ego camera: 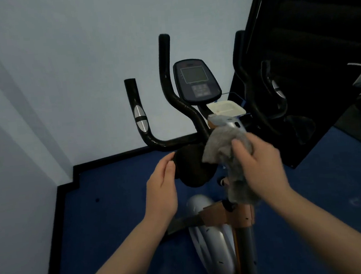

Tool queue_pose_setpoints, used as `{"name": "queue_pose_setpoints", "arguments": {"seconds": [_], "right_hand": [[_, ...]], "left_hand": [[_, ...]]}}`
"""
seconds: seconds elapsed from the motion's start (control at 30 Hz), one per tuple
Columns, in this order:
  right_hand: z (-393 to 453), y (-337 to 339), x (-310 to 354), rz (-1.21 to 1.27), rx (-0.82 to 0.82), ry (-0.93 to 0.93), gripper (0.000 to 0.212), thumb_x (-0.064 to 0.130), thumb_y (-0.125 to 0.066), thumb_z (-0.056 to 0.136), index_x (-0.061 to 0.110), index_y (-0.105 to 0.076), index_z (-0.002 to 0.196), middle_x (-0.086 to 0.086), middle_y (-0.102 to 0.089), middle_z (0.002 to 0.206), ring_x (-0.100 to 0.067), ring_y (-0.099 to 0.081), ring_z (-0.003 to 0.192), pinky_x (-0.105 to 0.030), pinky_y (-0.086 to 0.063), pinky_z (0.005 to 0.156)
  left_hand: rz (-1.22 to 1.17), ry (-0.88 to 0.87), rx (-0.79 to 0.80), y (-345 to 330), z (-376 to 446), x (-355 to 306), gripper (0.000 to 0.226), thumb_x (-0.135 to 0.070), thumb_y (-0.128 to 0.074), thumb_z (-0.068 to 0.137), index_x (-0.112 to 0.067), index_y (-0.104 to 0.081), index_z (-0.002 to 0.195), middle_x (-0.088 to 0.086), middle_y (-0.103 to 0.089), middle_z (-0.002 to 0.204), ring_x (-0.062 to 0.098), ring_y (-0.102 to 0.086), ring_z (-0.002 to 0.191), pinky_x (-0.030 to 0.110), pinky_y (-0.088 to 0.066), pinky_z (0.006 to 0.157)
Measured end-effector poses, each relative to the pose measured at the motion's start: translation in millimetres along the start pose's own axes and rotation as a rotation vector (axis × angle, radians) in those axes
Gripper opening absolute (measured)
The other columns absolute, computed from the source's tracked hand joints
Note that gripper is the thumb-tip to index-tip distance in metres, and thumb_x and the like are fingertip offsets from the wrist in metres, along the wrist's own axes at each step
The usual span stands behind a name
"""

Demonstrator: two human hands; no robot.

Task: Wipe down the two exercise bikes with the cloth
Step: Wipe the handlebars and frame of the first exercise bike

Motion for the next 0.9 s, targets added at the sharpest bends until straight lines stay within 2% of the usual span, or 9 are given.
{"name": "queue_pose_setpoints", "arguments": {"seconds": [0.1, 0.2, 0.3, 0.37, 0.4, 0.5, 0.67, 0.77, 0.9], "right_hand": [[30.3, -3.0, 8.4, -0.036, -0.025, -0.009, 0.013, 0.035, -0.051, 0.093, 0.03, -0.061, 0.098, 0.008, -0.065, 0.08, -0.002, -0.06, 0.074, -0.026, -0.05, 0.062], [39.7, -45.6, 14.2, 0.02, 0.178, -0.025, 0.019, 0.035, -0.059, 0.087, 0.029, -0.062, 0.105, 0.008, -0.065, 0.087, -0.011, -0.061, 0.084, -0.043, -0.054, 0.079], [35.7, -83.4, 13.7, 0.029, 0.312, -0.038, 0.026, 0.057, -0.057, 0.082, 0.038, -0.067, 0.097, 0.014, -0.066, 0.093, -0.007, -0.061, 0.092, -0.039, -0.051, 0.083], [35.6, -87.8, 6.7, 0.028, 0.253, -0.089, 0.031, 0.071, -0.045, 0.08, 0.047, -0.065, 0.077, 0.021, -0.064, 0.078, -0.001, -0.059, 0.081, -0.032, -0.048, 0.075], [35.3, -87.4, 2.9, 0.026, 0.213, -0.11, 0.031, 0.07, -0.045, 0.082, 0.048, -0.066, 0.077, 0.021, -0.065, 0.075, 0.0, -0.06, 0.078, -0.03, -0.047, 0.073], [25.5, -87.4, -4.9, 0.003, 0.063, -0.127, 0.021, 0.049, -0.057, 0.087, 0.041, -0.071, 0.101, 0.017, -0.072, 0.094, -0.001, -0.064, 0.088, -0.03, -0.053, 0.08], [-3.3, -90.4, -11.1, 0.182, -0.21, -0.153, 0.023, 0.035, -0.061, 0.091, 0.035, -0.069, 0.113, 0.016, -0.071, 0.107, 0.005, -0.062, 0.099, -0.014, -0.048, 0.085], [-19.6, -92.0, -15.5, 0.344, -0.331, -0.194, 0.025, 0.029, -0.063, 0.091, 0.031, -0.068, 0.115, 0.018, -0.071, 0.104, 0.011, -0.063, 0.095, -0.006, -0.046, 0.079], [-29.8, -94.7, -20.0, 0.434, -0.398, -0.226, 0.026, 0.023, -0.066, 0.09, 0.034, -0.067, 0.114, 0.033, -0.068, 0.08, 0.011, -0.062, 0.073, -0.004, -0.047, 0.068]], "left_hand": [[0.004, -0.009, -0.023, -0.2, 0.6, -1.9, 0.028, -0.02, -0.042, 0.1, -0.038, -0.061, 0.11, -0.032, -0.064, 0.101, -0.017, -0.056, 0.1, -0.002, -0.038, 0.077], [-0.006, -0.027, -0.037, -0.8, 2.8, -1.7, 0.027, -0.015, -0.044, 0.099, -0.03, -0.064, 0.108, -0.025, -0.067, 0.099, -0.012, -0.059, 0.097, 0.001, -0.041, 0.076], [-0.013, -0.042, -0.033, -2.0, 4.4, -0.3, 0.025, -0.015, -0.045, 0.099, -0.023, -0.064, 0.112, -0.019, -0.068, 0.099, -0.007, -0.061, 0.096, 0.003, -0.043, 0.075], [-0.008, -0.048, -0.029, -2.5, 4.3, 1.4, 0.025, -0.015, -0.045, 0.099, -0.022, -0.063, 0.114, -0.018, -0.068, 0.101, -0.007, -0.061, 0.097, 0.004, -0.043, 0.077], [-0.003, -0.053, -0.031, -3.0, 3.4, 2.2, 0.025, -0.015, -0.045, 0.099, -0.022, -0.063, 0.116, -0.02, -0.068, 0.103, -0.007, -0.06, 0.098, 0.004, -0.043, 0.078], [-0.011, -0.056, -0.04, -5.5, -0.6, 4.8, 0.027, -0.016, -0.044, 0.1, -0.024, -0.061, 0.118, -0.022, -0.066, 0.106, -0.007, -0.059, 0.103, 0.005, -0.043, 0.081], [0.007, -0.072, -0.043, -7.2, -3.3, 7.8, 0.028, -0.02, -0.043, 0.101, -0.029, -0.06, 0.121, -0.026, -0.064, 0.111, -0.008, -0.057, 0.108, 0.003, -0.042, 0.083], [0.018, -0.077, -0.043, -6.3, -2.6, 8.7, 0.028, -0.021, -0.043, 0.1, -0.03, -0.06, 0.121, -0.028, -0.063, 0.112, -0.008, -0.056, 0.108, 0.003, -0.041, 0.084], [0.026, -0.078, -0.065, -8.3, -4.8, 9.9, 0.028, -0.023, -0.042, 0.101, -0.031, -0.059, 0.122, -0.027, -0.063, 0.113, -0.008, -0.056, 0.109, 0.004, -0.041, 0.085]]}}
Point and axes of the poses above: each hand's wrist, its own z-axis towards the middle knuckle, its own y-axis out of the back of the hand, x = y × z, the point moved 4 cm from there along z, towards the middle knuckle
